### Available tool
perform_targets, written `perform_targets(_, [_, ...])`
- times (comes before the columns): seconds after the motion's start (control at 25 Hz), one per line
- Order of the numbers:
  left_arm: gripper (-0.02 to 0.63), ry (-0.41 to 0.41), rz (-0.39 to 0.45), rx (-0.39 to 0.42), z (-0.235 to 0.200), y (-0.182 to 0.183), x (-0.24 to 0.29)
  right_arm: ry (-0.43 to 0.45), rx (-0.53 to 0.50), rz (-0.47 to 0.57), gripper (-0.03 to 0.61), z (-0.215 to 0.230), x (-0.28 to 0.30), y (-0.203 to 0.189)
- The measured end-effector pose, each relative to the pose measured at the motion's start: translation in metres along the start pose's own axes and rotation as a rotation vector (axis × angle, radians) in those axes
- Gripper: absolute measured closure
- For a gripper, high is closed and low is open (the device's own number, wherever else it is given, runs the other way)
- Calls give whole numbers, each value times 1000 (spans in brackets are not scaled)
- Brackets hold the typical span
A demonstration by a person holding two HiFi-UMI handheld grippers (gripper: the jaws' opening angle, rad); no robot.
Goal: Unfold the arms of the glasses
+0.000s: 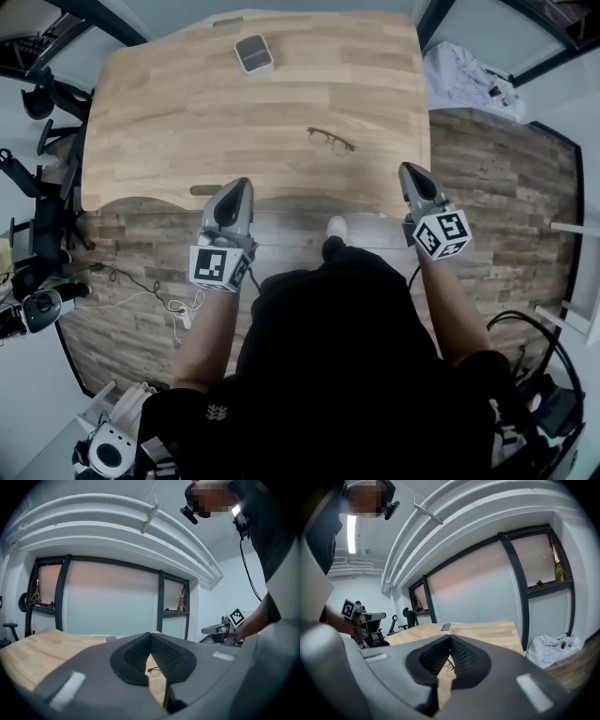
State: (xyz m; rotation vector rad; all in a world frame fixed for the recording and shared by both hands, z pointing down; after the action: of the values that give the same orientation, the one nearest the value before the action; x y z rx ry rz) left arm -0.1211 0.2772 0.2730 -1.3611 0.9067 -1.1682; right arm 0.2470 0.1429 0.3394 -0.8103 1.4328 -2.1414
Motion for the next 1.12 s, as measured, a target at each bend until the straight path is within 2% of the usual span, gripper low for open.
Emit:
perform_targets(0.24, [611,26,-28,19,-4,6,46,38,-5,-26,578,34,36,14])
perform_targets(0.36, [611,-13,-60,36,-6,6,63,28,14,-38,578,42,47,17])
perform_targets(0.56, [611,-123,-81,88,-13,0,104,-5,30,-42,578,49,68,14])
perform_targets(0.76, [610,-280,-85,197,-13,-13,148,-72,42,-24,578,45,76,19])
perform_targets(0.96, [597,-427,-59,207,-26,-9,183,-187,39,-23,578,38,76,26])
perform_targets(1.12, [595,-536,-64,203,-38,-19,198,-224,10,-15,578,17,86,24])
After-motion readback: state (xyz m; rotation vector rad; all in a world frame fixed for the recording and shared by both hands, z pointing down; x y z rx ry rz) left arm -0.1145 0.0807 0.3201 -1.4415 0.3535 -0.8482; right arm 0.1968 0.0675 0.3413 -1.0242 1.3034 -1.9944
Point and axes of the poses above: the fingertips, and each gripper's own axes: x forward along the fingers, z to its right, y out of its top, the point moved 8 cm from there along -x, backward along the fingers, and after that the axes turned 4 degrees about x, right-handed, at the moved point
